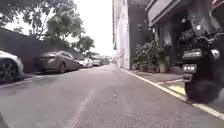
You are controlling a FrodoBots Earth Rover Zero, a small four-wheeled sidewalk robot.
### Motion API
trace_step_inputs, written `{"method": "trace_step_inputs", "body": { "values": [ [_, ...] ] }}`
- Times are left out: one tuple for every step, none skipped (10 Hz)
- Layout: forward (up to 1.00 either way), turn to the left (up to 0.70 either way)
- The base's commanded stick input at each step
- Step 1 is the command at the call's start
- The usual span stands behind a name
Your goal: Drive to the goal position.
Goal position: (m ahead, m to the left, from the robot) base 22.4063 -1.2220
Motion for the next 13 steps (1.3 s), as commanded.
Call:
{"method": "trace_step_inputs", "body": {
  "values": [
    [0.45, 0.0],
    [0.45, 0.0],
    [0.45, 0.0],
    [0.45, 0.0],
    [0.45, 0.0],
    [0.45, 0.0],
    [0.45, 0.0],
    [0.45, 0.0],
    [0.45, 0.0],
    [0.45, 0.0],
    [0.45, 0.0],
    [0.45, 0.0],
    [0.45, 0.0]
  ]
}}
